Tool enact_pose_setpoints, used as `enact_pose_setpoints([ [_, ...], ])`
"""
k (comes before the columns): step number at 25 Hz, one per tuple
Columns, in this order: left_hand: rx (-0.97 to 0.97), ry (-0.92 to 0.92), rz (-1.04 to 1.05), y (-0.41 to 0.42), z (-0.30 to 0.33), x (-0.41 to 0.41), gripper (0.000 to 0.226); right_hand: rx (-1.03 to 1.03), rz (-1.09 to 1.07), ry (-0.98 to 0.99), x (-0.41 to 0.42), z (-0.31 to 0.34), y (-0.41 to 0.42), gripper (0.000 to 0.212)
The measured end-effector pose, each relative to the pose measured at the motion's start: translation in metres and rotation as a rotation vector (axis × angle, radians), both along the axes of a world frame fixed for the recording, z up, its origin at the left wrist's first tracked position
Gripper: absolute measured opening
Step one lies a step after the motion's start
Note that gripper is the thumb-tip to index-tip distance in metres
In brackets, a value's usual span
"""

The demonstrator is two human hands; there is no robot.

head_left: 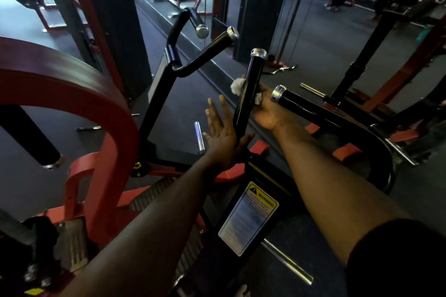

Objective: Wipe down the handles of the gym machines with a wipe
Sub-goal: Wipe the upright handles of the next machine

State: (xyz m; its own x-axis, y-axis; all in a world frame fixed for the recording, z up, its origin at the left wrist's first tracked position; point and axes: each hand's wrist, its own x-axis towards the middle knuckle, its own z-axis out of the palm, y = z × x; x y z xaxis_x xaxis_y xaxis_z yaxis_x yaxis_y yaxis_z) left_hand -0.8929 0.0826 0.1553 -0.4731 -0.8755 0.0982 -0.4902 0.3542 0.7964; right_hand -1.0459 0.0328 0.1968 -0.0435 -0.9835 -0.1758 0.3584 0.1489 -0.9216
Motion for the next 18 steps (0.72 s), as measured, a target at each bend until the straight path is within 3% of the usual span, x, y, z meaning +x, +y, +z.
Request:
enact_pose_setpoints([
  [4,0.004,-0.002,0.004,-0.002,-0.003,-0.002,0.108,0.212,0.194,0.310,0.007,-0.018,0.036,0.034],
  [8,-0.037,-0.037,0.026,-0.002,-0.005,-0.003,0.106,0.126,0.027,0.083,0.004,-0.002,0.024,0.040],
  [10,-0.059,-0.043,0.024,-0.001,-0.007,-0.002,0.105,0.172,0.032,0.128,0.008,-0.003,0.026,0.041],
  [13,-0.071,-0.041,0.019,-0.002,-0.010,-0.002,0.104,0.278,0.234,0.336,0.009,-0.015,0.051,0.038],
  [15,-0.085,-0.045,0.038,0.000,-0.009,-0.002,0.104,0.319,0.350,0.619,0.011,-0.016,0.062,0.035],
  [18,-0.012,0.015,0.044,-0.001,-0.015,-0.004,0.106,0.310,0.307,0.944,0.019,-0.017,0.069,0.032],
])
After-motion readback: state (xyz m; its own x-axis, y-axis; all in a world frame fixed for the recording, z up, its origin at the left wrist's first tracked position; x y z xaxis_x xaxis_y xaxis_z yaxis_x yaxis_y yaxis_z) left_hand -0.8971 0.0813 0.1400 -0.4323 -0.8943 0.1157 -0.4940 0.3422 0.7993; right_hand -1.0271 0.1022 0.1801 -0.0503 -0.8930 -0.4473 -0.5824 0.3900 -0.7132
